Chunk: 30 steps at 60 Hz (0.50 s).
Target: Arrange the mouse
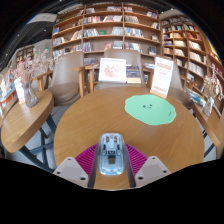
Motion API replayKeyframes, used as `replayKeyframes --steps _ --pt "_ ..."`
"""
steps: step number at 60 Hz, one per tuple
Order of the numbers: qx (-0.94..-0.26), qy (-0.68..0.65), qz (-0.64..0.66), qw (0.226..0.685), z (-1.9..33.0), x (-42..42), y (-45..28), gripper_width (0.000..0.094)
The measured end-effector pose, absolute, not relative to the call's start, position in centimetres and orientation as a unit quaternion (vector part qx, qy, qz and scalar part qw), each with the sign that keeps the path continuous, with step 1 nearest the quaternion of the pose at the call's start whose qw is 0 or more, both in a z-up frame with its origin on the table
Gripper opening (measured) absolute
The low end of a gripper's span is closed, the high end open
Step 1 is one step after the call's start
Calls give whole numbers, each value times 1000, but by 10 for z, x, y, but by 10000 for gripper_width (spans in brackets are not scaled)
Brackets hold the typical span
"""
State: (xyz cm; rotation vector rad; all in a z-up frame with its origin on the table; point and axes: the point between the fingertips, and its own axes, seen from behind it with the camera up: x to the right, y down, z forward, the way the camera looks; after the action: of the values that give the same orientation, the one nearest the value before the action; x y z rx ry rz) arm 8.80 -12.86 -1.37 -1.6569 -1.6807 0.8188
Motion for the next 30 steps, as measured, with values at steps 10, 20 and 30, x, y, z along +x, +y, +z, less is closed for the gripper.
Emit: replayKeyframes --steps 10,20,30 --pt "-635 -639 311 302 -1 84 -122 453" --pt "-614 -626 333 348 62 30 -78 448" --pt "-583 -633 313 402 90 -54 -14 437"
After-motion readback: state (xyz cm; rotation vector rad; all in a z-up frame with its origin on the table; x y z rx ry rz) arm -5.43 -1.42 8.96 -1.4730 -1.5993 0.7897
